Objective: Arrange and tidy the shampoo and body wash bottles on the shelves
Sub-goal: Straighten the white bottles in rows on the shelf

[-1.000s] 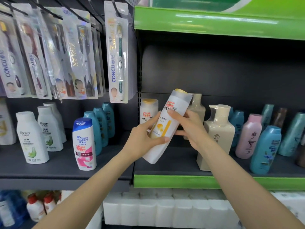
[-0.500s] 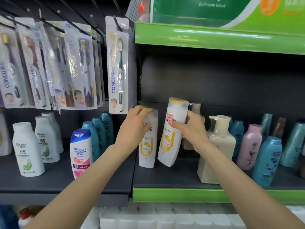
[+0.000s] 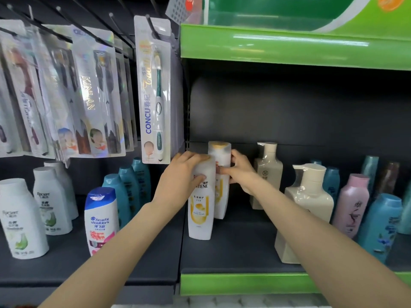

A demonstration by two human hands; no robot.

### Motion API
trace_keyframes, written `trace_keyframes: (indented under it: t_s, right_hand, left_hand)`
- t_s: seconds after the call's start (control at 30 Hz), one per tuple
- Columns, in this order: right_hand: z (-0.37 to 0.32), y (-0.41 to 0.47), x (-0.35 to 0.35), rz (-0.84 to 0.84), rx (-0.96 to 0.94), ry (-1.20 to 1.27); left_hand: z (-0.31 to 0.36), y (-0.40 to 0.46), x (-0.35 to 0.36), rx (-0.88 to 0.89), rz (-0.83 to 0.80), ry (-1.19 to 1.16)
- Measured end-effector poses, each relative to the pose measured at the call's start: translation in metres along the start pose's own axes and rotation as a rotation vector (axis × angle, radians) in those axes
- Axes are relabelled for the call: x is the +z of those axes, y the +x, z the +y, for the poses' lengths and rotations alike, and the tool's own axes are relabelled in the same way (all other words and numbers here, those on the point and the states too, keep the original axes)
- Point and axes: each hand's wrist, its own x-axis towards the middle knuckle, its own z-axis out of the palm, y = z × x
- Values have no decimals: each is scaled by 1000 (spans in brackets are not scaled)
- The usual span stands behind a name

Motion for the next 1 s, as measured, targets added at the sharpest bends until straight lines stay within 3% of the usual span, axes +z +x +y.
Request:
trace_keyframes:
  t_s: [0.27,0.47,1.0]
  right_hand:
    - [18,15,2,-94,38,12]
    - [2,34,-2,122,-94,-67]
    - [-6,49,24,22,-156,-17]
  left_hand:
    - [-3,2,5,22,32,6]
    - [-4,2,5,17,33,2]
    - [-3,-2,7,21,42,-4]
